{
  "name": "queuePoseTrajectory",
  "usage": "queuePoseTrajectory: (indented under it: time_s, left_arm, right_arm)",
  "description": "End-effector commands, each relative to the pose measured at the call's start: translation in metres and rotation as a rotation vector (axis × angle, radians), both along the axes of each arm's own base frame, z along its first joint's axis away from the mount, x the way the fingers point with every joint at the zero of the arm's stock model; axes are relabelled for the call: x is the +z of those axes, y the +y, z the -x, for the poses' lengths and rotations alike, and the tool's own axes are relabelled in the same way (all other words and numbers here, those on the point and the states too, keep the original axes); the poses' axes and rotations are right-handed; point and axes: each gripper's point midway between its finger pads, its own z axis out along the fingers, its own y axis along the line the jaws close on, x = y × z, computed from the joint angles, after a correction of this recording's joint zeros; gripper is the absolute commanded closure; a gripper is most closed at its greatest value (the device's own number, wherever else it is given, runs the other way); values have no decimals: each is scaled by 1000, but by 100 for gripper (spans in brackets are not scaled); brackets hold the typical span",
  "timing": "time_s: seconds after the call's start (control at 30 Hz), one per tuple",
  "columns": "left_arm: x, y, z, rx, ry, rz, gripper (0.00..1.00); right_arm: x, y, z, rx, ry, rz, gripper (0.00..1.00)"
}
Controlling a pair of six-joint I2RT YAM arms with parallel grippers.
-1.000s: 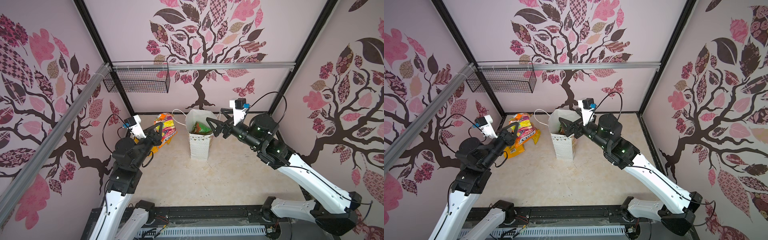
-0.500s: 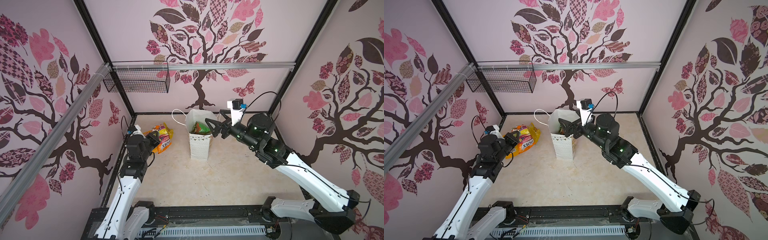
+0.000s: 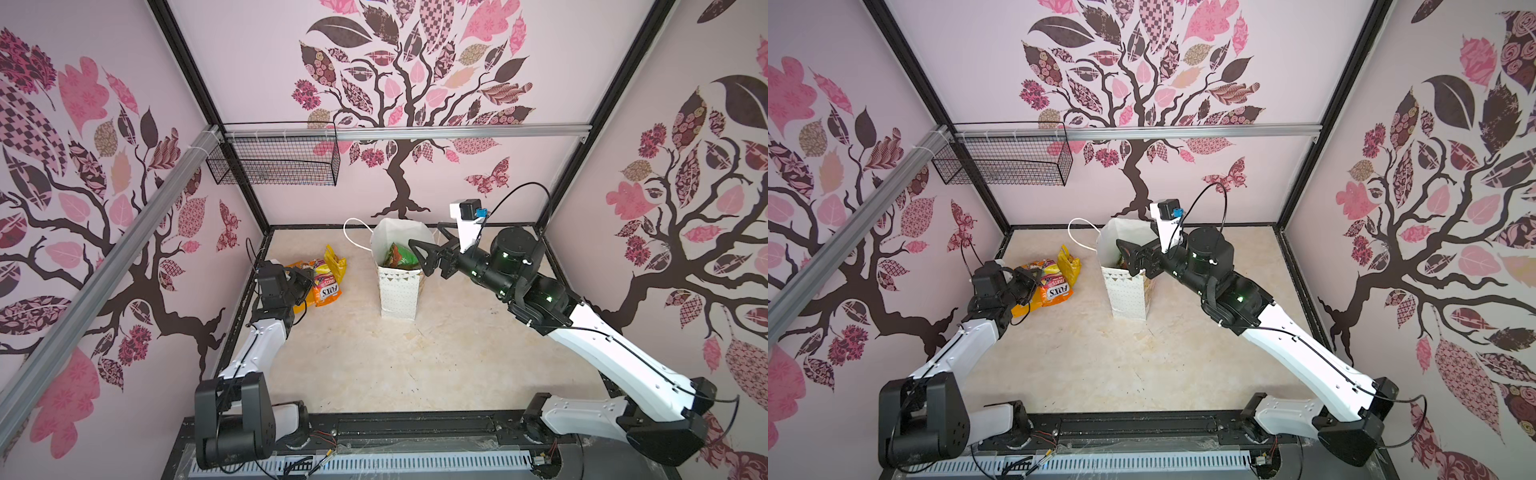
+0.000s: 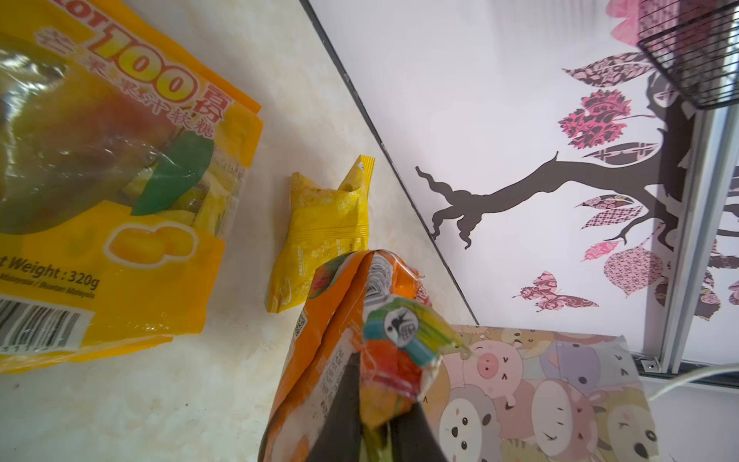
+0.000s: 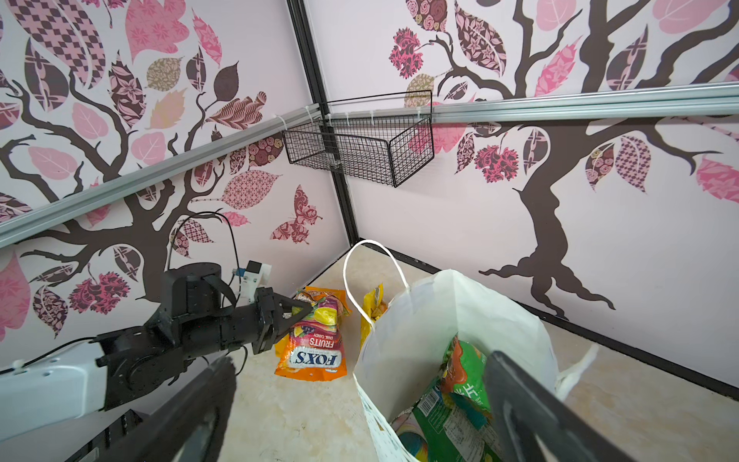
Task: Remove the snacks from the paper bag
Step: 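Carry the Fox's candy bag to the table beside the gummy bag with left gripper, then release the Fox's candy bag onto the table with the left gripper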
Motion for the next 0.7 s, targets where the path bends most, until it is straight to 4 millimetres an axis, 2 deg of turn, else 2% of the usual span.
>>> queuePoseTrajectory:
  time_s: [0.0, 0.23, 0.37, 0.43, 0.6, 0.67]
  left_arm:
    - [-3, -5, -13, -51, -31, 60, 88]
    - [-47, 4, -20, -24, 104, 44, 84]
    - [-63, 7, -14, -11, 171, 34, 68]
    - [-62, 10, -12, -5, 177, 10, 60]
    - [-52, 13, -4, -16, 180, -53, 48]
    - [-46, 16, 1, -9, 190, -90, 40]
  right_arm:
    - [13, 4, 1, 14, 6, -24, 1]
    - [11, 4, 1, 12, 23, -32, 0]
    - [11, 7, -1, 15, 35, -40, 0]
    - [10, 9, -2, 18, 41, -41, 0]
    - [9, 12, -6, 12, 48, -43, 0]
    - [9, 13, -7, 12, 53, -45, 1]
